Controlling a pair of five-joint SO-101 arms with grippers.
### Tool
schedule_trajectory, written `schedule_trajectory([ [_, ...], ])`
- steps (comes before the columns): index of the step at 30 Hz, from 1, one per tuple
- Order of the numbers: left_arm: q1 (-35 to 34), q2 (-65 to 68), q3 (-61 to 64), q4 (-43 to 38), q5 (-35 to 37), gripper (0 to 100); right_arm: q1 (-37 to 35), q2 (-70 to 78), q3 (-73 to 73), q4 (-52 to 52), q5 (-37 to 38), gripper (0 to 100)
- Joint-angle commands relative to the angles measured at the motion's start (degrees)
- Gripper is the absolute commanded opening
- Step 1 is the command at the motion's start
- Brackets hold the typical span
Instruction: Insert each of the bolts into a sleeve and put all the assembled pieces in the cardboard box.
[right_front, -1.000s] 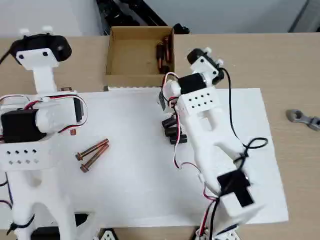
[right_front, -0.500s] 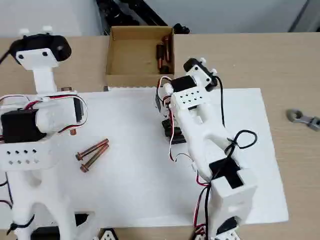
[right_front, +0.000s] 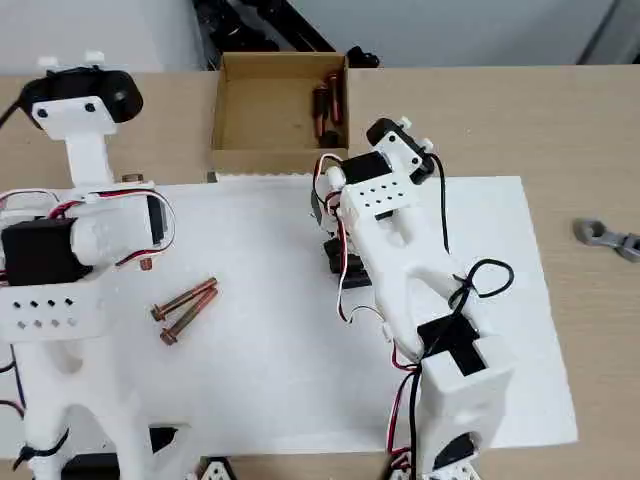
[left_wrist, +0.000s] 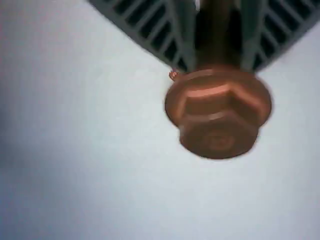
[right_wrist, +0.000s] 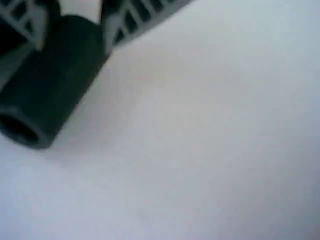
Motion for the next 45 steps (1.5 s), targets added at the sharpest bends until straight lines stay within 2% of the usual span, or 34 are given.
schedule_trajectory([
  [1,0.00,-2.11,-0.13,-0.26,-0.26,1,-0.48,-0.22,-2.29,-1.19,-0.53,15.6],
  [4,0.00,-2.11,-0.13,-0.26,-0.26,1,-1.01,-0.22,-2.29,-1.19,-0.53,23.6],
  [6,0.00,-2.11,-0.13,-0.26,-0.26,1,-1.45,-0.22,-2.29,-1.19,-0.62,25.3],
  [23,0.00,-2.55,2.68,-0.79,-0.26,1,-1.89,-0.13,-2.46,-6.46,-2.90,25.3],
  [34,0.00,-2.55,2.68,-0.97,-0.26,1,-1.27,10.77,-2.64,-11.21,-2.99,25.3],
  [41,0.00,-2.55,2.68,-0.97,-0.26,1,-1.27,11.74,-2.64,-12.97,-2.99,25.1],
  [43,0.00,-2.55,2.68,-0.97,-0.26,1,-1.27,11.82,-2.64,-12.53,-2.90,23.1],
  [45,0.00,-2.55,2.68,-0.97,-0.26,1,-1.27,11.91,-2.46,-12.44,-2.81,16.3],
])
